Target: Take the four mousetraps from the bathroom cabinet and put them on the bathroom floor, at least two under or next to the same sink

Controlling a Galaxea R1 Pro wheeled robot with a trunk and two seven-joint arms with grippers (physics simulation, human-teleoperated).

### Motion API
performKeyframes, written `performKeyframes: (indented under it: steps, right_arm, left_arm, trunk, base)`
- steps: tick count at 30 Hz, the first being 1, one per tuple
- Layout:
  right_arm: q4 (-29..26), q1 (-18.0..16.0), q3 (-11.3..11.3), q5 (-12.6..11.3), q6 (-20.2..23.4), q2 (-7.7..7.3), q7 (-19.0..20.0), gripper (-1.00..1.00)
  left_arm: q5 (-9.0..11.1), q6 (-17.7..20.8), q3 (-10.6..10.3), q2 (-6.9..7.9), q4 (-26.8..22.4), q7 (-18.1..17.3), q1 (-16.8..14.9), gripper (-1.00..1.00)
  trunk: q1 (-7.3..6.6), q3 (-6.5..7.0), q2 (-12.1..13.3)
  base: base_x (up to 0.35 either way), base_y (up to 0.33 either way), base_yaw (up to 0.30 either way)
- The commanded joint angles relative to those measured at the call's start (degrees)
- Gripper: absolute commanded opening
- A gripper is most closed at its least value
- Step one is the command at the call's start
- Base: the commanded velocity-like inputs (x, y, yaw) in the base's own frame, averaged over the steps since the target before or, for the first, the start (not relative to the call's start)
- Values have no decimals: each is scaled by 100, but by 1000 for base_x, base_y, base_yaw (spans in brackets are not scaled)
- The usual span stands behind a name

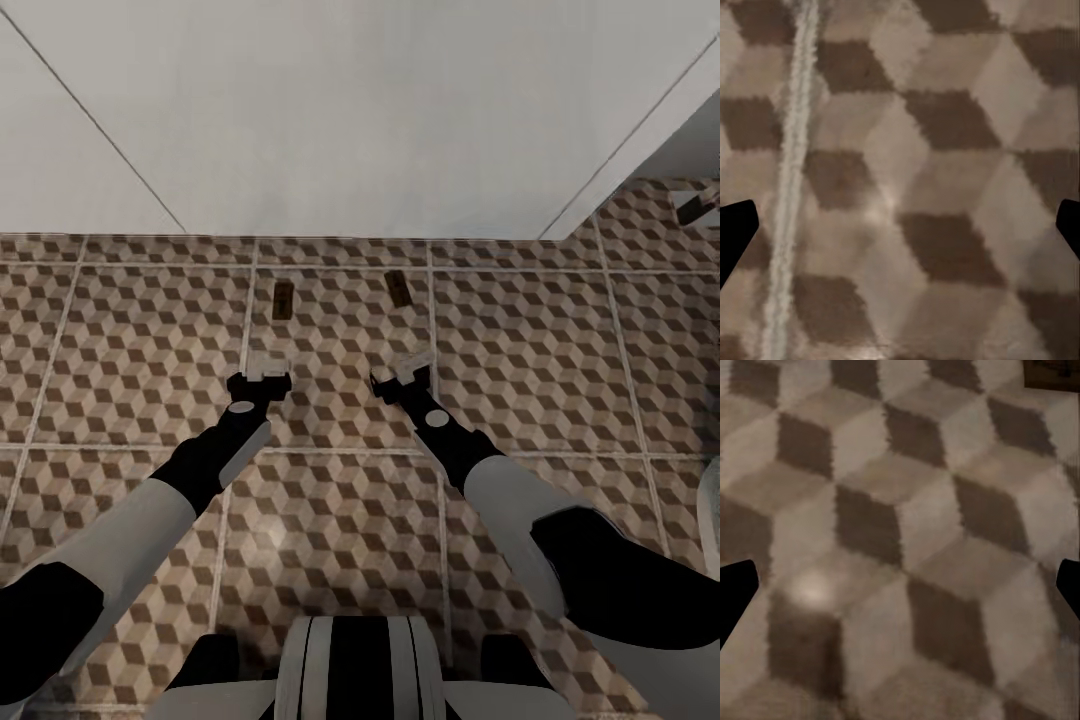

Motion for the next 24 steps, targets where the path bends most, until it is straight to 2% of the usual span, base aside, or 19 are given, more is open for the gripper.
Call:
performKeyframes:
  steps: [1, 11, 24]
  right_arm:
    - [8, -4, -11, 59, -14, 2, -22, 100]
    - [10, -3, -10, 59, -14, 2, -22, 100]
    - [10, 0, -9, 59, -19, 2, -22, 100]
  left_arm:
    - [36, 22, -36, 4, -12, 52, -5, 100]
    - [36, 22, -36, -58, 56, 52, -3, 100]
    - [36, 22, -36, -64, 87, 52, -7, 100]
  trunk:
    - [-4, -3, -1]
    - [-4, -3, -1]
    - [-4, -3, -1]
  base:
    - [-339, 0, 0]
    - [-339, 0, 0]
    - [-339, 0, 0]
